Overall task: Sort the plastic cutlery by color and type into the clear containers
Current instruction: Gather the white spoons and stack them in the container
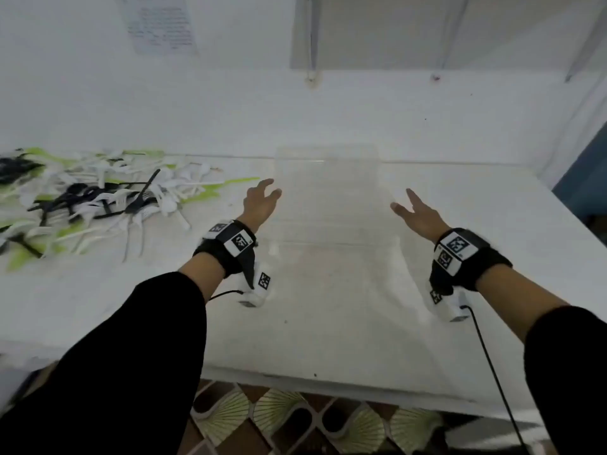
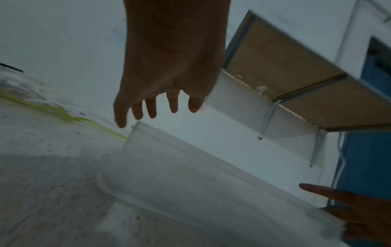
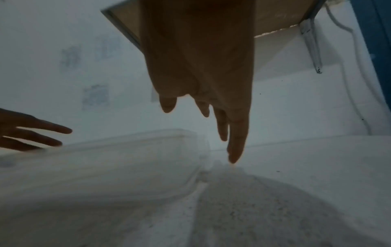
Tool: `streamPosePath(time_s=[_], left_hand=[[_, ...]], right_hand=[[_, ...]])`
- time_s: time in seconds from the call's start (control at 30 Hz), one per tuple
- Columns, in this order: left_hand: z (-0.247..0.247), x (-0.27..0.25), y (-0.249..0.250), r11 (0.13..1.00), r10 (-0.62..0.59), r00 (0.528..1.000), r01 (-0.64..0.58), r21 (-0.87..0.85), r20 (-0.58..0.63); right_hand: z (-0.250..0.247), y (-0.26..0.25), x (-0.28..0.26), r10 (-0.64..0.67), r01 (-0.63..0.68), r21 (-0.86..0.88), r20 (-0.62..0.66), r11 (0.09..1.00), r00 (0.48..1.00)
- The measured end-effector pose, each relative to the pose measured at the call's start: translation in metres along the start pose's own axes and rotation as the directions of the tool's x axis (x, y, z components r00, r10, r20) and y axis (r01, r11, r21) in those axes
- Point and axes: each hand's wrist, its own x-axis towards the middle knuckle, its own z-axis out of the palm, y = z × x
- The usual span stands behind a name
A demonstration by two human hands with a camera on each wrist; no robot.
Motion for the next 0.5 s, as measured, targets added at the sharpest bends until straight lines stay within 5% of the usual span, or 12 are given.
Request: streamPosePath(time_s=[0.13,0.23,0.5], left_hand=[[0.0,0.022,-0.005,0.985,-0.168,0.974,0.161,0.058,0.153],[0.002,0.028,-0.012,0.989,-0.127,0.964,0.14,-0.04,0.232],[0.003,0.029,-0.023,0.969,-0.09,0.975,0.133,-0.206,0.204]], right_hand=[[0.011,-0.008,0.022,0.12,-0.133,0.196,0.08,0.971,0.99],[0.025,-0.012,0.034,0.145,-0.157,0.219,0.068,0.963,0.987],[0.033,-0.011,0.036,0.168,-0.154,0.27,-0.028,0.95,0.985]])
